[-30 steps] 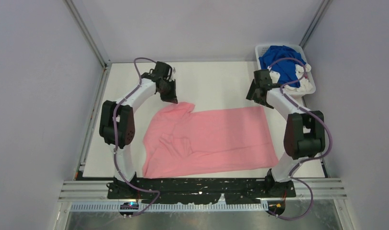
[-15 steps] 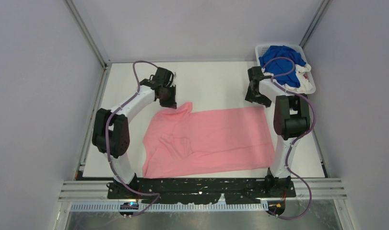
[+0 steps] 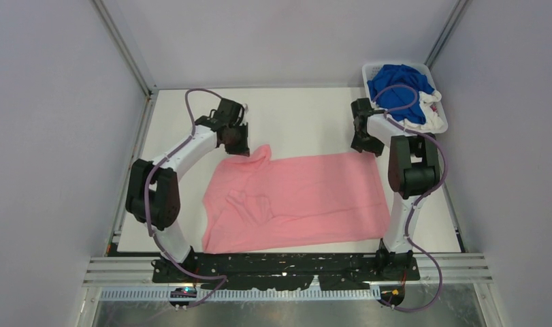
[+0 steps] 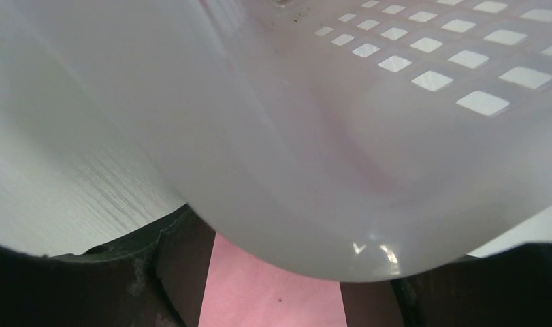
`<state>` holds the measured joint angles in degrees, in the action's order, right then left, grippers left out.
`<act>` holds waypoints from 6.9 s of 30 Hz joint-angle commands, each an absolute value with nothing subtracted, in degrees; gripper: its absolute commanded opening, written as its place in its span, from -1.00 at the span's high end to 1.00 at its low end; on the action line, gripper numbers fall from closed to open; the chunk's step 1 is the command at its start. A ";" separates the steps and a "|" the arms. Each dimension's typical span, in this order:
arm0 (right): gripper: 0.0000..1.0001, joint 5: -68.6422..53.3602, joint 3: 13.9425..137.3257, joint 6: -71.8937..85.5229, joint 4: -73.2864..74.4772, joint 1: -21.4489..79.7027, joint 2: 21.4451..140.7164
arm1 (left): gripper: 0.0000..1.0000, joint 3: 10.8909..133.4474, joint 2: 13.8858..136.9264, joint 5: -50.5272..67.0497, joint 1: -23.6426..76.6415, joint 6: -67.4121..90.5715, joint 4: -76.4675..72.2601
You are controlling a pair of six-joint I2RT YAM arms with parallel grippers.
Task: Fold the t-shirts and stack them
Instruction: Grab the side of the flattened tshirt furthest away from the robot with both arms, then fold the other side of the tshirt into a rectangle, then rotate the tshirt 90 degrees
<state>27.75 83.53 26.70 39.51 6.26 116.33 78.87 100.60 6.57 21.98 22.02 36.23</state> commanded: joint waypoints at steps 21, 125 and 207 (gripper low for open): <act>0.89 29.60 76.31 30.83 33.25 6.09 108.69 | 1.00 72.22 88.63 6.52 22.91 20.54 33.36; -0.91 11.21 33.10 24.86 33.24 7.73 39.14 | -0.99 41.71 72.80 13.84 58.57 33.41 22.90; -0.91 -17.80 31.91 32.50 2.91 41.21 75.30 | -0.98 147.82 162.57 12.65 17.85 80.80 -2.77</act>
<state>-10.66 27.94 28.34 7.99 35.20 69.08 144.11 161.21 19.90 18.57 78.41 4.69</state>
